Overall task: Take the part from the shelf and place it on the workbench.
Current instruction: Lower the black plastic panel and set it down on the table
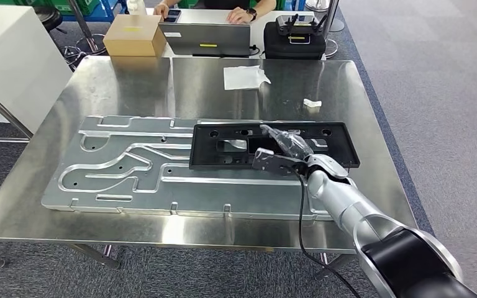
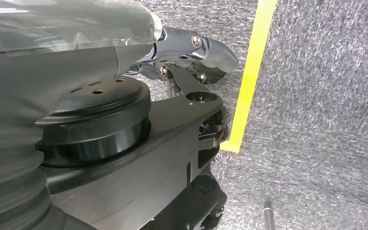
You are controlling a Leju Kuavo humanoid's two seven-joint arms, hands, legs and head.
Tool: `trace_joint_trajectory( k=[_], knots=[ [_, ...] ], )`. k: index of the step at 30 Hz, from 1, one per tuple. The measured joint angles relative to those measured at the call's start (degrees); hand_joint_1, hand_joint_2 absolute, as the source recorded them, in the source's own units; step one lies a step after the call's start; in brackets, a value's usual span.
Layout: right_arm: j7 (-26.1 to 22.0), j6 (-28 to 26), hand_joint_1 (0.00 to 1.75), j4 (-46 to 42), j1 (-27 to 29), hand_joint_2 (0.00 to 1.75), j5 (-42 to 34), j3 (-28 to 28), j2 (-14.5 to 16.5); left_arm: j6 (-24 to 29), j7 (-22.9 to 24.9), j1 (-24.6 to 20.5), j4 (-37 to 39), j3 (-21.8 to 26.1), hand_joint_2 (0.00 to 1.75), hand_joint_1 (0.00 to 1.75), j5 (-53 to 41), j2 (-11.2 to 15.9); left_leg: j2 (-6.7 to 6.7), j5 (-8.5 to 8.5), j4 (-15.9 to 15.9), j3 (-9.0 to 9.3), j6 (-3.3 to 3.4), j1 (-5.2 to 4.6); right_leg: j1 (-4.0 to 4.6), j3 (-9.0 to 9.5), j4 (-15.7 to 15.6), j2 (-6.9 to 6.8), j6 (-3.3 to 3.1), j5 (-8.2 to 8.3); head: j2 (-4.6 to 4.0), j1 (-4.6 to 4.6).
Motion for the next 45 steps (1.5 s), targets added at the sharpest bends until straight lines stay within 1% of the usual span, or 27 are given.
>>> trace_joint_trajectory(
  k=[1, 2, 3, 4, 6, 8, 11, 14, 28, 30, 32, 38, 41, 44, 45],
  knots=[
    [-1.92, 1.76, 0.0, -2.16, -0.26, 0.0, -4.72, -1.66, -0.62, 0.01, -0.07, 0.01, 0.0, 0.02, 1.75, 0.0, 0.01, 0.0, 0.0, 0.0, 0.01, -0.04, 0.0, -0.01, -0.02, -0.04, 0.0, 0.0, 0.01, 0.0, 0.0, 0.0],
    [-2.75, 3.77, 0.0, -4.7, -0.66, 0.0, -9.09, -3.27, -1.41, 0.03, -0.1, 0.0, 0.0, 0.02, 1.75, 0.0, 0.01, 0.0, -0.01, 0.0, 0.03, -0.08, 0.01, -0.02, -0.03, -0.07, 0.0, -0.02, 0.02, -0.01, 0.0, 0.0],
    [-2.57, 6.18, 0.0, -7.62, -1.32, 0.0, -13.55, -4.93, -2.45, 0.04, -0.11, -0.01, 0.0, 0.02, 1.75, 0.0, 0.03, 0.0, -0.06, 0.01, 0.04, -0.12, 0.02, -0.03, -0.03, -0.1, 0.0, -0.09, 0.04, -0.02, 0.0, 0.0],
    [-1.77, 8.54, 0.0, -10.47, -2.17, 0.0, -17.48, -6.49, -3.59, 0.02, -0.11, 0.0, 0.0, 0.03, 1.75, 0.0, 0.05, 0.0, -0.13, 0.02, 0.06, -0.18, 0.04, -0.03, -0.03, -0.11, 0.0, -0.17, 0.05, -0.03, 0.0, 0.0],
    [0.26, 12.05, 0.0, -14.9, -4.35, 0.0, -23.05, -9.16, -5.93, -0.12, -0.13, 0.0, 0.0, 0.04, 1.75, 0.0, 0.07, 0.0, -0.26, 0.04, 0.08, -0.29, 0.07, -0.04, -0.04, -0.14, 0.0, -0.31, 0.07, -0.04, 0.0, 0.0],
    [1.5, 13.42, 0.0, -17.66, -6.53, 0.0, -25.6, -11.15, -7.74, -0.26, -0.11, -0.09, 0.0, 0.04, 1.75, 0.0, -0.03, -0.04, -0.27, 0.03, 0.09, -0.33, 0.08, -0.05, -0.04, -0.16, 0.0, -0.32, 0.08, -0.04, 0.0, 0.0],
    [2.59, 13.6, 0.0, -19.81, -8.52, 0.0, -26.81, -12.72, -9.46, -0.28, 0.14, -0.56, 0.0, 0.03, 1.75, 0.0, -0.32, -0.26, -0.2, -0.01, 0.11, -0.31, 0.13, -0.05, -0.06, -0.15, -0.02, -0.22, 0.08, -0.04, 0.0, 0.0],
    [2.83, 13.22, 0.0, -20.61, -9.0, 0.0, -27.04, -13.3, -10.31, -0.28, 0.39, -1.08, 0.0, 0.02, 1.75, 0.0, -0.54, -0.45, -0.18, -0.02, 0.12, -0.29, 0.15, -0.05, -0.06, -0.16, -0.03, -0.19, 0.09, -0.04, 0.0, 0.0],
    [2.61, 12.42, 0.0, -21.06, -8.86, 0.0, -27.61, -13.57, -11.43, -0.48, 0.19, -1.37, 0.0, 0.02, 1.75, 0.0, -0.63, -0.69, -0.18, -0.02, 0.12, -0.28, 0.15, -0.05, -0.04, -0.16, -0.03, -0.2, 0.09, -0.04, 0.0, 0.0],
    [2.24, 12.16, 0.0, -21.77, -7.9, 0.0, -28.11, -13.91, -11.76, -0.72, -0.48, -1.43, 0.0, 0.06, 0.87, 0.0, -0.34, -0.75, -0.19, -0.02, 0.13, -0.28, 0.15, -0.05, -0.04, -0.15, -0.04, -0.22, 0.1, -0.05, 0.0, 0.0],
    [1.91, 11.87, 0.0, -23.48, -5.76, 0.0, -28.4, -14.38, -12.27, -0.93, -1.53, -1.56, 0.0, 0.17, 0.0, 0.0, 0.0, -0.78, -0.21, -0.03, 0.15, -0.29, 0.17, -0.06, -0.07, -0.13, -0.07, -0.25, 0.13, -0.05, 0.0, 0.0],
    [1.19, 11.53, 0.0, -29.32, 2.46, 0.0, -28.74, -15.66, -13.91, -1.63, -3.84, -2.03, 0.0, 1.21, 0.0, 0.0, 1.36, -0.7, -0.21, -0.16, 0.32, -0.41, 0.37, -0.28, -0.3, -0.13, -0.13, -0.26, 0.28, 0.01, 0.0, 0.0],
    [1.53, 11.68, 0.0, -30.37, 3.5, 0.0, -28.94, -16.41, -14.48, -2.49, -3.81, -2.03, 0.0, 2.27, 0.0, 0.0, 2.33, -0.55, -0.2, -0.24, 0.47, -0.5, 0.52, -0.44, -0.44, -0.16, -0.13, -0.24, 0.54, 0.04, 0.0, 0.0],
    [2.04, 12.14, 0.0, -30.36, 3.01, 0.0, -29.07, -16.77, -14.99, -2.89, -3.69, -2.03, 0.0, 2.92, 0.0, 0.0, 2.69, -0.49, -0.2, -0.23, 0.56, -0.59, 0.91, -0.54, -0.55, -0.15, -0.17, -0.24, 0.92, 0.1, 0.0, 0.0],
    [2.03, 12.32, 0.0, -30.31, 2.81, 0.0, -29.14, -16.88, -15.17, -3.02, -3.68, -2.03, 0.0, 2.99, 0.0, 0.0, 2.71, -0.52, -0.21, -0.1, 0.44, -0.58, 0.92, -0.51, -0.51, -0.14, -0.22, -0.23, 0.83, 0.14, 0.0, 0.0]
  ],
)
